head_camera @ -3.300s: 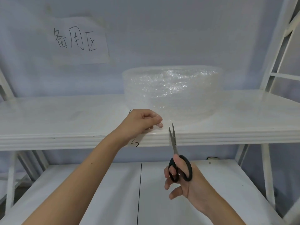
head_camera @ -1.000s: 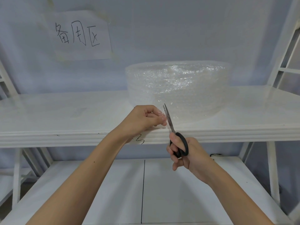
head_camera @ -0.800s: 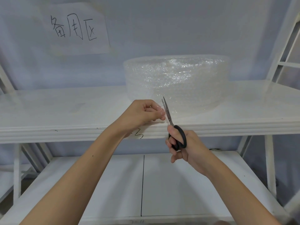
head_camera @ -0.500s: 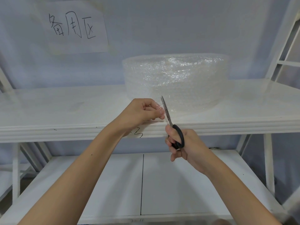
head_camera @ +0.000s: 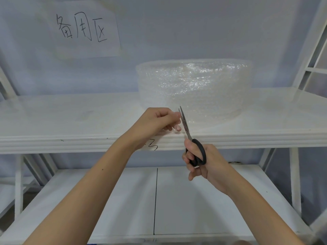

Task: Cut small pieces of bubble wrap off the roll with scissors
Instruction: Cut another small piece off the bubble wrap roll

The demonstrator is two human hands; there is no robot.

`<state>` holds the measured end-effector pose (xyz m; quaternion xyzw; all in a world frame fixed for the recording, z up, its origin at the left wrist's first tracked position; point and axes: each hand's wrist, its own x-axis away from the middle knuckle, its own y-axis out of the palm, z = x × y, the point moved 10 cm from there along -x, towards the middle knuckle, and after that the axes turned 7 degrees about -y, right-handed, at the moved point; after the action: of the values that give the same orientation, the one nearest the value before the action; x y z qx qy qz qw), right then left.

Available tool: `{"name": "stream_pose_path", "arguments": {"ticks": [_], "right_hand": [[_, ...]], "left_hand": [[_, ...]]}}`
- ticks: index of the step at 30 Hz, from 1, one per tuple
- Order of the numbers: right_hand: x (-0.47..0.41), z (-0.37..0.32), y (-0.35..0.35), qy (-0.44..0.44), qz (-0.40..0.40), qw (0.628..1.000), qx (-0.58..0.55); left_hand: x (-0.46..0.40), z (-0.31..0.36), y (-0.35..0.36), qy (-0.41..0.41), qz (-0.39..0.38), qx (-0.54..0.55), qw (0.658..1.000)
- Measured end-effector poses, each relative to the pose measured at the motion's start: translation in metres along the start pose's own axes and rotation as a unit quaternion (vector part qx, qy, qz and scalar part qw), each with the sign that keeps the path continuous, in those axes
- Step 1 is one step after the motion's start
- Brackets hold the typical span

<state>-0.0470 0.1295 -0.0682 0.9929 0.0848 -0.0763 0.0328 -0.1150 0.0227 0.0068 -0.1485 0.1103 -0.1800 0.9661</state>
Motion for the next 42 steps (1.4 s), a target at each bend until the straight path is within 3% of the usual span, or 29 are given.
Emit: {"name": "stream_pose_path", "arguments": {"ticks": [16,42], "right_hand": [[0.003,0.009,0.004,0.016,-0.007,1.0,0.01],[-0.006,-0.004,0.01,0.005,-0.014,1.0,-0.005]], "left_hand": [[-0.003,-0.004,-0.007,-0.007,0.052,0.001,0.999],[0.001,0.0,-0.001,0.024,0.009,-0.014,1.0]]}}
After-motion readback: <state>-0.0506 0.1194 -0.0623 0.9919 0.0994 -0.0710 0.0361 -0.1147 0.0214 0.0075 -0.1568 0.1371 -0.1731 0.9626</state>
